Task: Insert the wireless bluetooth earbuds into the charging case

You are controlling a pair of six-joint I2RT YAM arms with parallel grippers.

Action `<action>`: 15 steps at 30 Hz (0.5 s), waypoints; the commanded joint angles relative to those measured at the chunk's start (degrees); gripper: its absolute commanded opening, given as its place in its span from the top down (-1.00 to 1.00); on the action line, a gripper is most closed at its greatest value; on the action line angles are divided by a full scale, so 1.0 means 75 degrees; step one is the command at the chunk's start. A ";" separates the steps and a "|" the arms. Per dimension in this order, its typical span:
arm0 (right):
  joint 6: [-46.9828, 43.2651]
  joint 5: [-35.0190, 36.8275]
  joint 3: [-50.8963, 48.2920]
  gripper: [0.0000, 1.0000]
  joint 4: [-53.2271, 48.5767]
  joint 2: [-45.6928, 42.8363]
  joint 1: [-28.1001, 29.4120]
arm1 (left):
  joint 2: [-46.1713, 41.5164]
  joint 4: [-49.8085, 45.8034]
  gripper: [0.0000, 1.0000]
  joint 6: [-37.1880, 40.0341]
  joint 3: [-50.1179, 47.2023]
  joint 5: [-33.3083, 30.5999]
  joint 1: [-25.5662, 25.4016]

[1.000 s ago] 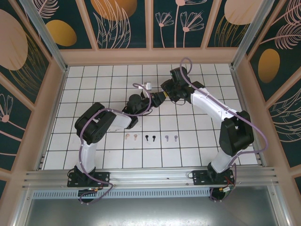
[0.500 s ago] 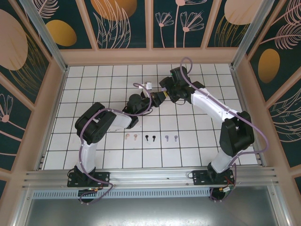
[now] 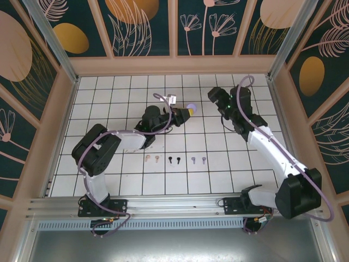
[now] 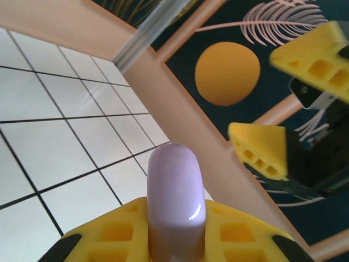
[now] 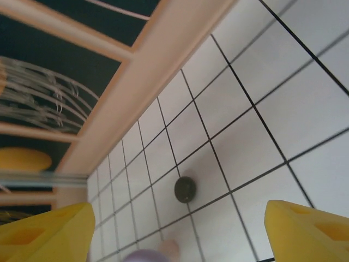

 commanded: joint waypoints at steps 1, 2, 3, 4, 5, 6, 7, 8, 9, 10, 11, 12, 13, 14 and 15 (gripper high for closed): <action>-0.1955 -0.0469 -0.0908 -0.63 0.1192 -0.0755 0.0014 | -0.0323 -0.1051 1.00 0.0871 0.0197 0.1209 0.0170; -0.2208 -0.0652 -0.1241 -0.63 0.1431 -0.1025 -0.0007 | -0.0304 -0.1247 1.00 0.0990 0.0267 0.1508 0.0203; -0.2513 -0.0982 -0.1520 -0.63 0.1632 -0.1236 -0.0034 | -0.0330 -0.1417 1.00 0.1074 0.0329 0.1781 0.0250; -0.2745 -0.1294 -0.1745 -0.63 0.1775 -0.1404 -0.0056 | -0.0322 -0.1498 1.00 0.1102 0.0341 0.1992 0.0285; -0.2985 -0.1573 -0.1995 -0.62 0.1930 -0.1587 -0.0060 | -0.0321 -0.1537 1.00 0.1109 0.0341 0.2220 0.0330; -0.3177 -0.1824 -0.2182 -0.62 0.2070 -0.1739 -0.0074 | -0.0325 -0.1564 1.00 0.1115 0.0338 0.2470 0.0360; -0.3335 -0.2142 -0.2341 -0.62 0.2180 -0.1816 -0.0083 | -0.0332 -0.1611 1.00 0.1143 0.0550 0.2633 0.0369; -0.3497 -0.2541 -0.2482 -0.62 0.2258 -0.1856 -0.0099 | -0.0353 -0.1737 1.00 0.1209 0.0590 0.2725 0.0370; -0.3591 -0.2816 -0.2552 -0.62 0.2308 -0.1856 -0.0093 | -0.0367 -0.1892 1.00 0.1280 0.0640 0.2788 0.0371; -0.3641 -0.2987 -0.2607 -0.61 0.2344 -0.1818 -0.0096 | -0.0394 -0.1978 1.00 0.1322 0.0676 0.2858 0.0376; -0.3667 -0.3141 -0.2622 -0.61 0.2365 -0.1745 -0.0104 | -0.0409 -0.2070 1.00 0.1349 0.0703 0.2953 0.0377; -0.3688 -0.3278 -0.2623 -0.60 0.2375 -0.1649 -0.0102 | -0.0424 -0.2164 1.00 0.1379 0.0740 0.3017 0.0370; -0.3693 -0.3416 -0.2623 -0.59 0.2421 -0.1567 -0.0096 | -0.0450 -0.2195 1.00 0.1374 0.0753 0.3070 0.0374; -0.3703 -0.3552 -0.2614 -0.57 0.2485 -0.1465 -0.0094 | -0.0472 -0.2199 1.00 0.1346 0.0754 0.3149 0.0371; -0.3690 -0.3659 -0.2602 -0.56 0.2540 -0.1360 -0.0097 | -0.0496 -0.2200 1.00 0.1333 0.0765 0.3197 0.0371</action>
